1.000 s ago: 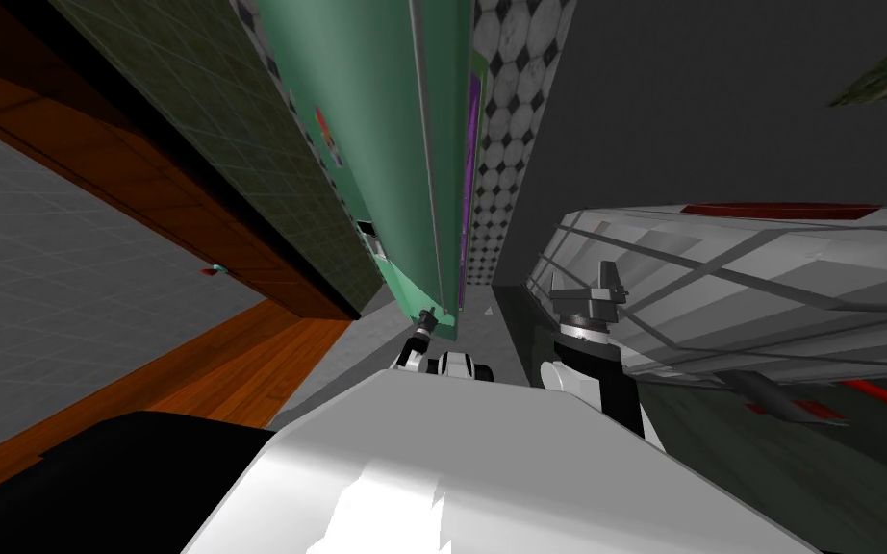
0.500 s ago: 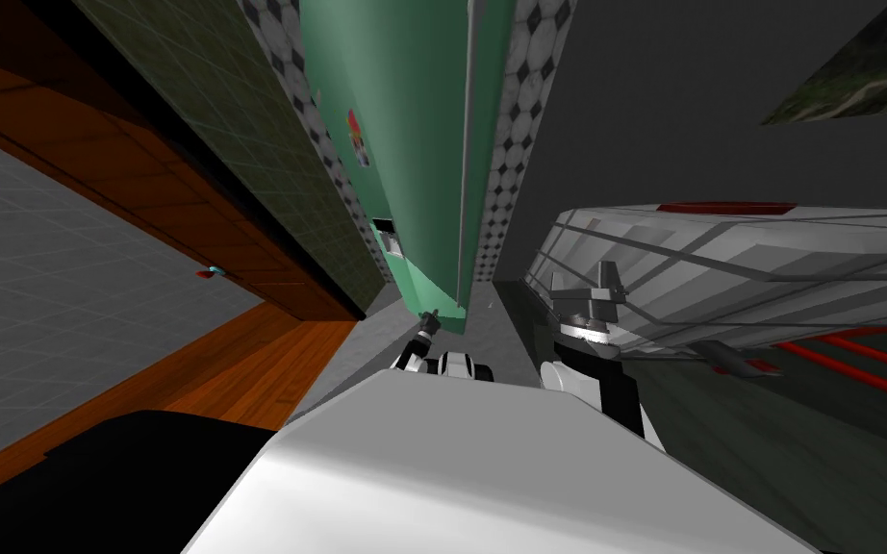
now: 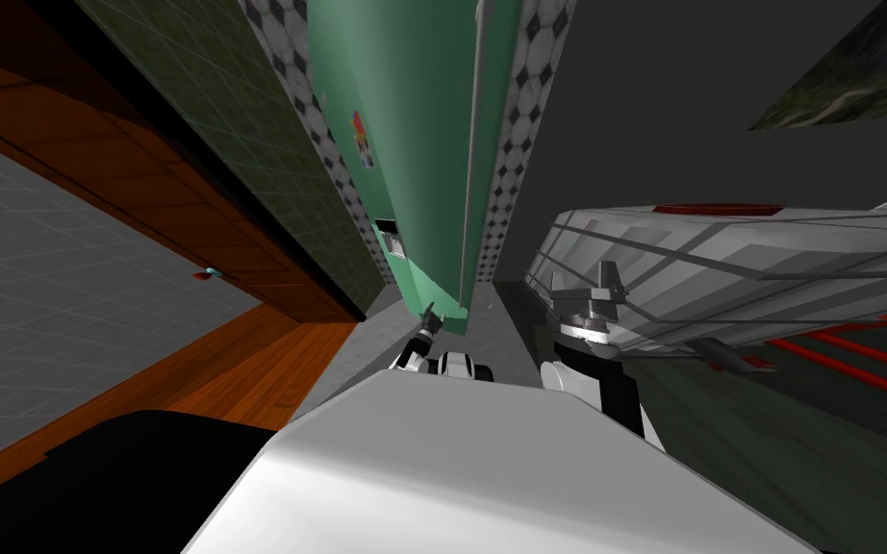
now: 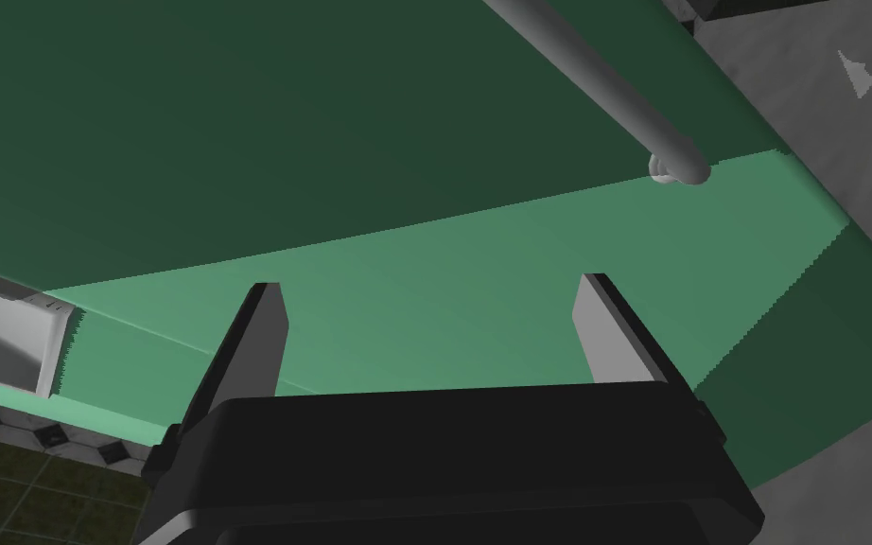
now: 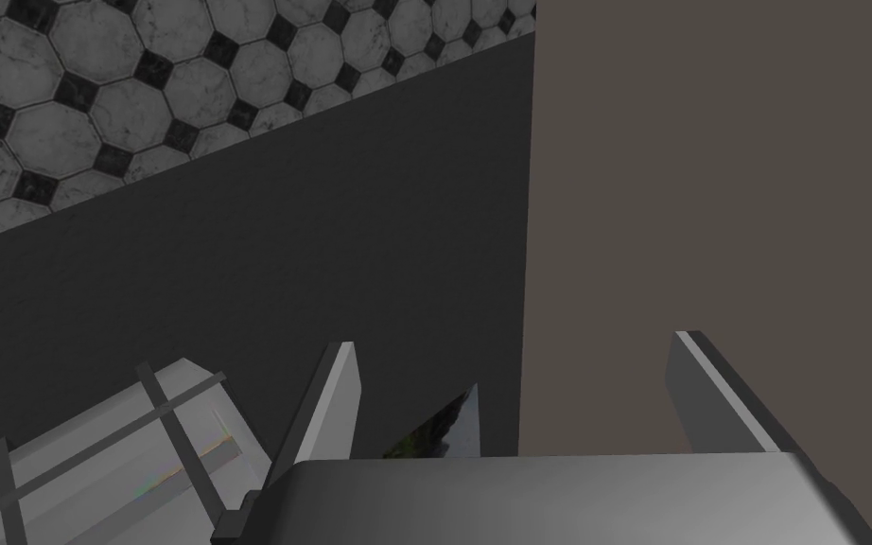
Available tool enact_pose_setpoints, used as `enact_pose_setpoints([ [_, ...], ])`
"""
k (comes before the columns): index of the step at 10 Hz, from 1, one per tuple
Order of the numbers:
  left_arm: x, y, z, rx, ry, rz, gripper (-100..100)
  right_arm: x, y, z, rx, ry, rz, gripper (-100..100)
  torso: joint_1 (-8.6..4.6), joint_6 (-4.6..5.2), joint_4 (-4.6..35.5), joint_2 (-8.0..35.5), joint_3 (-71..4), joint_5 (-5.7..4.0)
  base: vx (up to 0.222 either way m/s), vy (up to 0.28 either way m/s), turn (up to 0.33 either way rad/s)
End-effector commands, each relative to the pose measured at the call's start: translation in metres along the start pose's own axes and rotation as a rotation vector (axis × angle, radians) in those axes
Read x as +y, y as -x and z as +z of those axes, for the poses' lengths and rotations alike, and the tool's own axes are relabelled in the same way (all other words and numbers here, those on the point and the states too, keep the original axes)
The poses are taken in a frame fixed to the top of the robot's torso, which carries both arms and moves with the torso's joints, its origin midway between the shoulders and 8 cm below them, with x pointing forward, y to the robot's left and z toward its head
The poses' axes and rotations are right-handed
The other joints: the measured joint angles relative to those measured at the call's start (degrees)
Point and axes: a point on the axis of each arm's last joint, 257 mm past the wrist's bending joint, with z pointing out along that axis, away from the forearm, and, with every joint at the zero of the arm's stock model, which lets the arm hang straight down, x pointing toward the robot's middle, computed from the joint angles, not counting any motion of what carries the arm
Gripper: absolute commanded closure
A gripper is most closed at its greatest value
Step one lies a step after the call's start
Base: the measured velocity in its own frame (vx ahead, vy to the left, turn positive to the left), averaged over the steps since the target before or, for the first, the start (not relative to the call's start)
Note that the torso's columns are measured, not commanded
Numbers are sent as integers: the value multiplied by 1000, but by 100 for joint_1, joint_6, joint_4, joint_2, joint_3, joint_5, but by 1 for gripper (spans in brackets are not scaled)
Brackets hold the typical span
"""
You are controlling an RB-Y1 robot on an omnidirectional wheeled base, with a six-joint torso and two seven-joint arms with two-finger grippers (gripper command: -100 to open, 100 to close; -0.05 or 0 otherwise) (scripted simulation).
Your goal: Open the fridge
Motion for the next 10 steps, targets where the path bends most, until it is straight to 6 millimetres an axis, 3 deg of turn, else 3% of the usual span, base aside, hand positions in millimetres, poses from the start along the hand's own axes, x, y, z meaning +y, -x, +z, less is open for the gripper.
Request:
enact_pose_setpoints([
  [1,-4,-11,7,9,13,-20,-100,0,0,0,0,0,0,0,14,0,5,16,10,4,89,-61,15],
  [10,-18,-45,24,40,55,-74,-100,0,0,0,0,0,0,0,16,0,8,28,18,5,68,-38,13],
])
